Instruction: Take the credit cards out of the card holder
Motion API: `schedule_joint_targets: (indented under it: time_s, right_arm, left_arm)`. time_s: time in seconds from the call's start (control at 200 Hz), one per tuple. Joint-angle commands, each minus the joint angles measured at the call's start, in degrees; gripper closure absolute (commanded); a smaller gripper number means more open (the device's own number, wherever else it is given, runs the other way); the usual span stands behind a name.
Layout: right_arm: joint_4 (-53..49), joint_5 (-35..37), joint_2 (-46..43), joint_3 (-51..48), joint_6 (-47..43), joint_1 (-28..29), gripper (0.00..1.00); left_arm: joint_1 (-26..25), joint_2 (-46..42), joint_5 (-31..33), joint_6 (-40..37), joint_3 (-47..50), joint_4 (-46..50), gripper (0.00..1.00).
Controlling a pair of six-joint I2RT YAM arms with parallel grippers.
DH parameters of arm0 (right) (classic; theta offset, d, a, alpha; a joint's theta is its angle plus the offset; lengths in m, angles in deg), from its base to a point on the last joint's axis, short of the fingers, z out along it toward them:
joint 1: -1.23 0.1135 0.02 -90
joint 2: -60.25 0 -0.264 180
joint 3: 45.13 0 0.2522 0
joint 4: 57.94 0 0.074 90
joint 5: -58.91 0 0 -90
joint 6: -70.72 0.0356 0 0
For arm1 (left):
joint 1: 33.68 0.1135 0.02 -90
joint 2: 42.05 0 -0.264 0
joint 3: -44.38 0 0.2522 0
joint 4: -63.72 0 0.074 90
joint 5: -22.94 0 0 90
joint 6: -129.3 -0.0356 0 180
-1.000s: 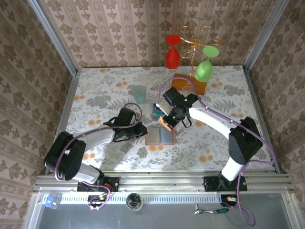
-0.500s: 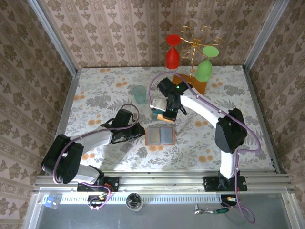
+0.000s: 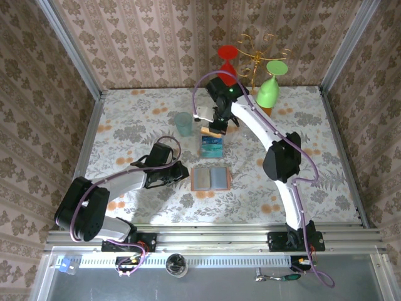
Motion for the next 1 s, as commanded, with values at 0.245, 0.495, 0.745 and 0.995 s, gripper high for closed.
schedule_joint_targets:
  time_s: [0.245, 0.495, 0.745, 0.995]
  right_arm:
    - [-5.94, -0.46, 9.63, 13.46, -4.8, -2.15, 1.0]
    - [-2.53, 0.69, 11.49, 13.42, -6.07, -2.33, 1.0]
    - [-0.93, 3.18, 12.74, 13.45, -6.78, -2.34, 0.96]
    - [4.84, 8.52, 11.54, 13.17, -4.14, -2.34, 0.8]
  left_arm:
    - [1.39, 2.1, -1.83, -2.21, -2.37, 3.3, 0.88]
    - [1.91, 3.4, -2.44, -2.55, -2.77, 3.59, 0.88]
    - [2.18, 3.06, -2.27, -2.38, -2.3, 3.74, 0.88]
    - [2.2, 2.9, -2.19, -2.29, -2.2, 3.9, 0.88]
